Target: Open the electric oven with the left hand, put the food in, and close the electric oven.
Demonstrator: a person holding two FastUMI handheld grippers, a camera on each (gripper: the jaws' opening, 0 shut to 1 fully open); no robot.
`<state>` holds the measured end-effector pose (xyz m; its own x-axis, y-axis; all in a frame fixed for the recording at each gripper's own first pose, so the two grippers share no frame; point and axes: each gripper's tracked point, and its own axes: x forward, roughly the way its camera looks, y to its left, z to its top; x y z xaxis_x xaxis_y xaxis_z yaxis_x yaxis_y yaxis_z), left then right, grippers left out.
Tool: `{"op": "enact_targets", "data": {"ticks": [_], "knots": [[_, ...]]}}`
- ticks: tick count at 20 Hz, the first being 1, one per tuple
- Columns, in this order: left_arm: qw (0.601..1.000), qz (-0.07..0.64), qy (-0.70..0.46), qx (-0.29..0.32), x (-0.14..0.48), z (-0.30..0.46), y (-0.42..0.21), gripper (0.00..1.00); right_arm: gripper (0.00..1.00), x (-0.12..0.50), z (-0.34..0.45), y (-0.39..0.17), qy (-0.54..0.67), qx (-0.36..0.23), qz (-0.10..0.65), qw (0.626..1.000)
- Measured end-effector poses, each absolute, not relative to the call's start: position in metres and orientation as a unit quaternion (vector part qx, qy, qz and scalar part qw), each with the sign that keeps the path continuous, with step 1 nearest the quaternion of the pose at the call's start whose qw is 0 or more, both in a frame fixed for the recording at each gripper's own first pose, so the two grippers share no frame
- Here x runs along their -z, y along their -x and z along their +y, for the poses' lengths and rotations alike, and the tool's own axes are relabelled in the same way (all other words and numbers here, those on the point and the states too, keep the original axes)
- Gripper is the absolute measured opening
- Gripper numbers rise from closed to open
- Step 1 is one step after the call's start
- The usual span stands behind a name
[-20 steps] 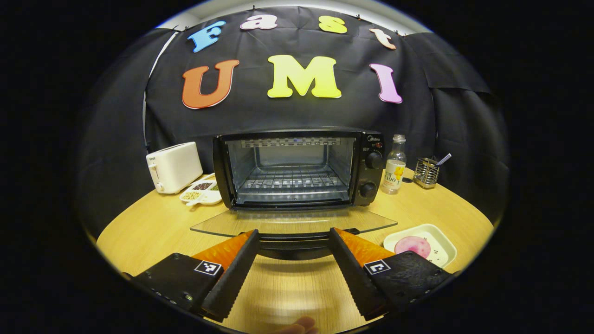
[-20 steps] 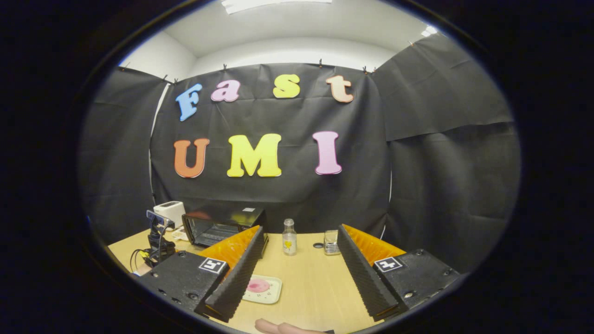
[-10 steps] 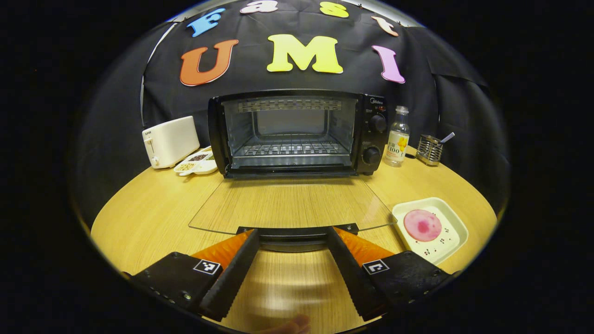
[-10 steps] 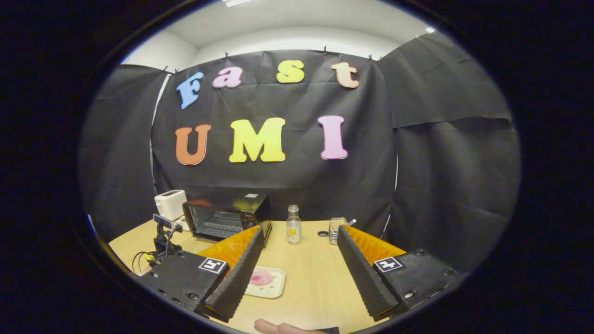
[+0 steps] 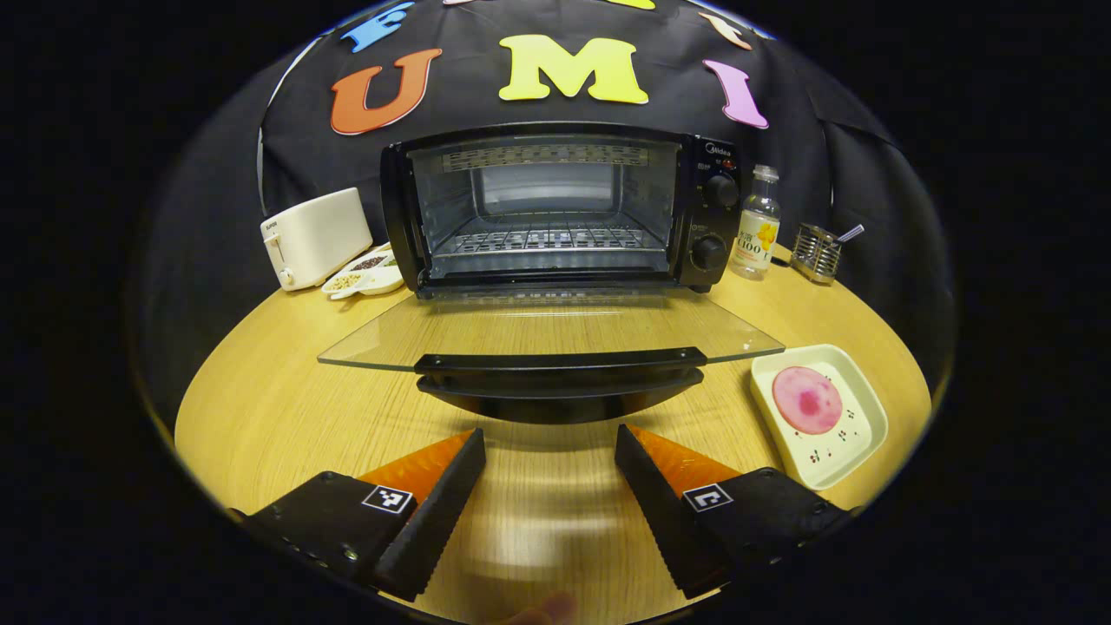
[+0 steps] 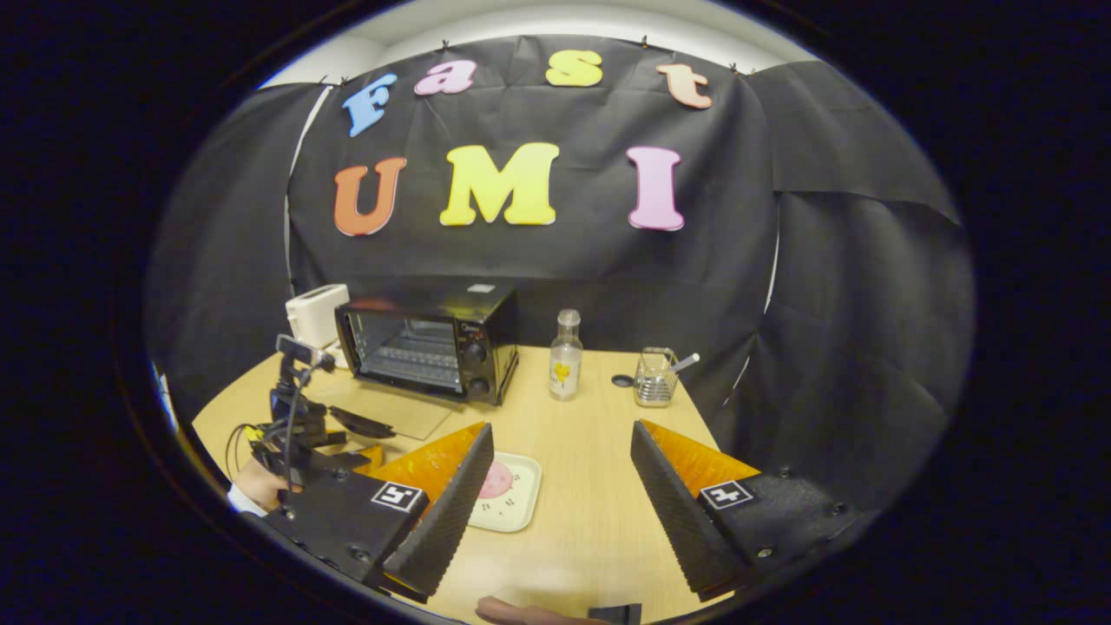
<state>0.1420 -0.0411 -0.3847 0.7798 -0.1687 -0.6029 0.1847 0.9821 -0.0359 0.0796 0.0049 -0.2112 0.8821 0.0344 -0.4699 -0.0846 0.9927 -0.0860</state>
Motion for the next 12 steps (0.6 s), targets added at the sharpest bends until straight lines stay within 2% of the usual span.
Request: {"op": "enact_targets", "data": {"ticks": [5,9,11,12], "knots": [[0.961,0.264,-0.031,0.068,0.346,-0.023,-0.119,0.97,0.97,0.263,0.004,-0.102,0.055,-0.032,0.315,0.947],[0.979,0.192,0.000,0.067,0.281,-0.022,-0.096,0.97,1.00,0.297,0.000,-0.113,0.039,-0.029,0.370,0.928],[0.987,0.149,0.010,0.062,0.242,-0.017,-0.084,0.96,0.96,0.312,0.002,-0.120,0.038,-0.033,0.395,0.917],[0.990,0.127,0.013,0.058,0.222,-0.014,-0.079,0.96,1.00,0.322,0.002,-0.124,0.035,-0.035,0.410,0.911]]}}
